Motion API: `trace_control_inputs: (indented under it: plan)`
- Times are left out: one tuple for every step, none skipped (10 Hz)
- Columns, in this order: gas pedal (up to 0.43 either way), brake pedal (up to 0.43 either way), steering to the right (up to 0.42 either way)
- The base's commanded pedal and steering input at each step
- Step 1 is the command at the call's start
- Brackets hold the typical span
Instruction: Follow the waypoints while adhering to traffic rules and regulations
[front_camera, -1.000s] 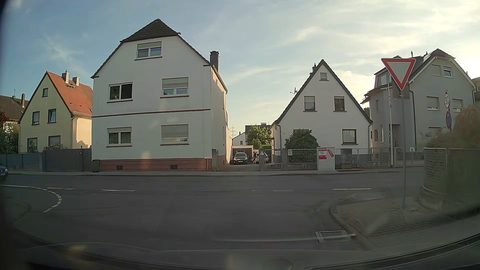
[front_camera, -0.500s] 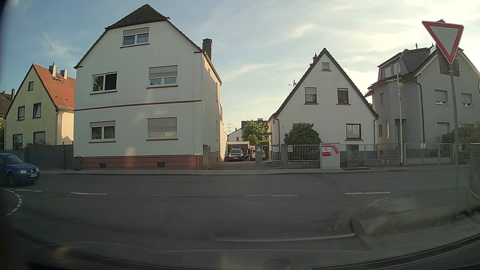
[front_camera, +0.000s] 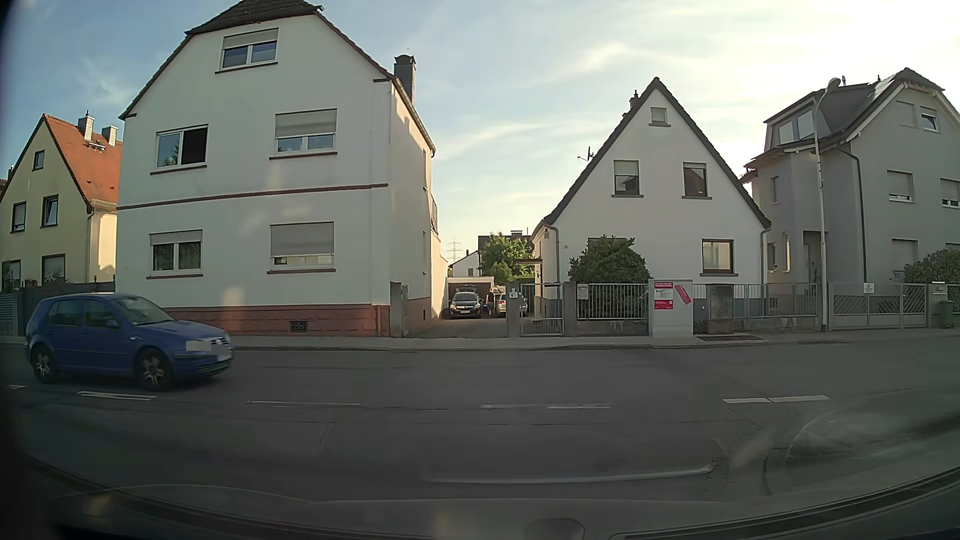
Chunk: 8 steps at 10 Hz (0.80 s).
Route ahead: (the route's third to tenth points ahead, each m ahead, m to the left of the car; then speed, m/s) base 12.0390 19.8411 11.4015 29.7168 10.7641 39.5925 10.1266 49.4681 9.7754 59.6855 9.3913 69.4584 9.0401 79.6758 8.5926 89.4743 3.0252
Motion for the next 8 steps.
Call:
trace_control_inputs:
  plan:
    - [0.0,0.293,0.011]
    - [0.0,0.293,0.009]
    - [0.0,0.28,0.009]
    - [0.0,0.28,0.008]
    - [0.0,0.274,0.008]
    - [0.0,0.268,0.008]
    - [0.0,0.25,0.008]
    - [0.0,0.238,0.007]
